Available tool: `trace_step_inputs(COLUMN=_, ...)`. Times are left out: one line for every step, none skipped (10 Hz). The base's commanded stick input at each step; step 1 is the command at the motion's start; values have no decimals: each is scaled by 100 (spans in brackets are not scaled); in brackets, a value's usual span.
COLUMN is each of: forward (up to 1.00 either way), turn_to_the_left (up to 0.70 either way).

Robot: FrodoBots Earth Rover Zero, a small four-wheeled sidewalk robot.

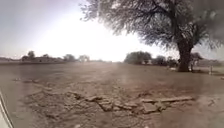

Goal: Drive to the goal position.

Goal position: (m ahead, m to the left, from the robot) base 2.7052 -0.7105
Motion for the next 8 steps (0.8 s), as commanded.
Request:
trace_step_inputs(forward=32, turn_to_the_left=0)
trace_step_inputs(forward=23, turn_to_the_left=0)
trace_step_inputs(forward=19, turn_to_the_left=0)
trace_step_inputs(forward=16, turn_to_the_left=0)
trace_step_inputs(forward=14, turn_to_the_left=0)
trace_step_inputs(forward=2, turn_to_the_left=0)
trace_step_inputs(forward=1, turn_to_the_left=0)
trace_step_inputs(forward=0, turn_to_the_left=0)
